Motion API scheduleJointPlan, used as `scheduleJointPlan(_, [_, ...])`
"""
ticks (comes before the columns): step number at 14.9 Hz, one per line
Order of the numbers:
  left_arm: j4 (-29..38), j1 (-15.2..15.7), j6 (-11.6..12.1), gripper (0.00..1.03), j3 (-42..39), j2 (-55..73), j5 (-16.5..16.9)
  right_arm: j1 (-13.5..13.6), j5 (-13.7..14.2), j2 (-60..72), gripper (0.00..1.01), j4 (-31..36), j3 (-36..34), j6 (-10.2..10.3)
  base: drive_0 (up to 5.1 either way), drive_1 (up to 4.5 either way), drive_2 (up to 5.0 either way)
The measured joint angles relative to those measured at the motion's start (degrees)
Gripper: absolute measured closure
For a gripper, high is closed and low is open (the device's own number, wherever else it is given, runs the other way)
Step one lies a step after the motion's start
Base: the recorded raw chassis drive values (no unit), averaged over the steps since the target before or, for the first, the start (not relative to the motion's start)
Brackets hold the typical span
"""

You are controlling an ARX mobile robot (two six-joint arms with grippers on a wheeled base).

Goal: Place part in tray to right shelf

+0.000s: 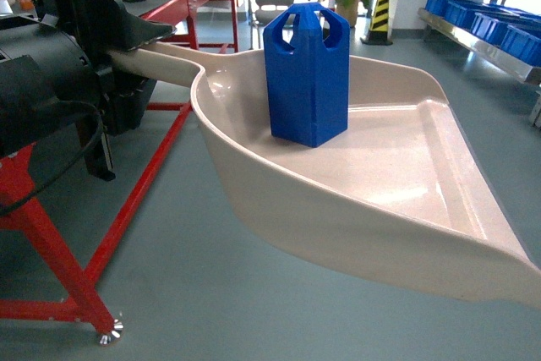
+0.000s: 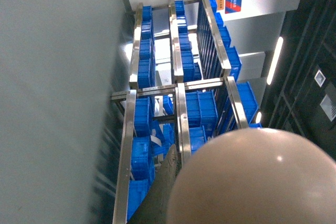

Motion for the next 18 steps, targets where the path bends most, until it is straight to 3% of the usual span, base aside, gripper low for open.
scheduleJointPlan(18, [-0.26, -0.04, 0.02, 0.9, 0.04, 0.07, 0.02, 0.0, 0.0, 0.04, 0.03, 0.04, 0.02, 0.0, 0.0, 4.02, -4.0])
